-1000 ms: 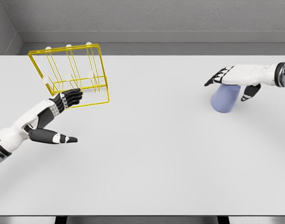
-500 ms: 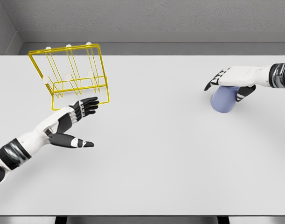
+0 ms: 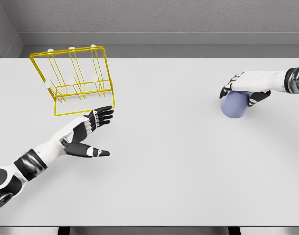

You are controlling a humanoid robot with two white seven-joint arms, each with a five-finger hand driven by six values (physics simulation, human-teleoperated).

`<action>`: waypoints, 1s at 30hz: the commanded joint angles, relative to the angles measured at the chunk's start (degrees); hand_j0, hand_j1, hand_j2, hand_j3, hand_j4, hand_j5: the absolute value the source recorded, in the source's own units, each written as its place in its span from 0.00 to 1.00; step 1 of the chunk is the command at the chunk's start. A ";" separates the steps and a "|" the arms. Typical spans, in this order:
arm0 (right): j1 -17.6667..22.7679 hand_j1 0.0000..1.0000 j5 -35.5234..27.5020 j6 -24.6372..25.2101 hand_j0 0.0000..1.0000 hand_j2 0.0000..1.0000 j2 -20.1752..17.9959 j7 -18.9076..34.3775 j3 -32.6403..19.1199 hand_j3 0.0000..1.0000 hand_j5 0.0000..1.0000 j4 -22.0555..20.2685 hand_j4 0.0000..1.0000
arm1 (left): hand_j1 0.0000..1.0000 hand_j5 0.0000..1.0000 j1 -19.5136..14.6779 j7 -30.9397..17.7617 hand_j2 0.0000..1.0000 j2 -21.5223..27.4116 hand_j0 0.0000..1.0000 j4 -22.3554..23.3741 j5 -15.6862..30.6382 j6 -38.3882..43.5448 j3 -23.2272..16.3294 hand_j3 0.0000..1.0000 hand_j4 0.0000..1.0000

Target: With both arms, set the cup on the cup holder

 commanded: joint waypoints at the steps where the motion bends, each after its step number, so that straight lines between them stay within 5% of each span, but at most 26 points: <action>1: 0.00 0.68 1.24 -0.35 0.68 0.68 -0.06 -0.21 0.12 0.68 0.68 -0.08 0.68 | 1.00 1.00 0.00 0.06 1.00 -0.54 1.00 0.70 0.17 0.00 -0.04 1.00 1.00; 11: -0.44 0.60 0.45 -0.35 0.60 0.60 -0.67 -0.21 -0.23 0.60 0.60 -0.69 0.60 | 1.00 1.00 -0.79 -0.03 1.00 -0.63 1.00 1.49 0.17 0.00 -0.04 1.00 1.00; 18: -0.44 0.56 0.19 -0.35 0.56 0.56 -3.13 -0.21 -2.25 0.56 0.56 -4.73 0.56 | 1.00 1.00 -1.85 -0.03 1.00 -1.51 1.00 2.89 0.08 0.00 -1.44 1.00 1.00; 30: 0.09 0.52 0.72 -0.35 0.52 0.52 -6.91 -0.21 -2.08 0.52 0.52 -23.45 0.52 | 1.00 1.00 -2.02 -0.03 1.00 -3.88 1.00 4.56 -0.80 0.09 -1.71 1.00 1.00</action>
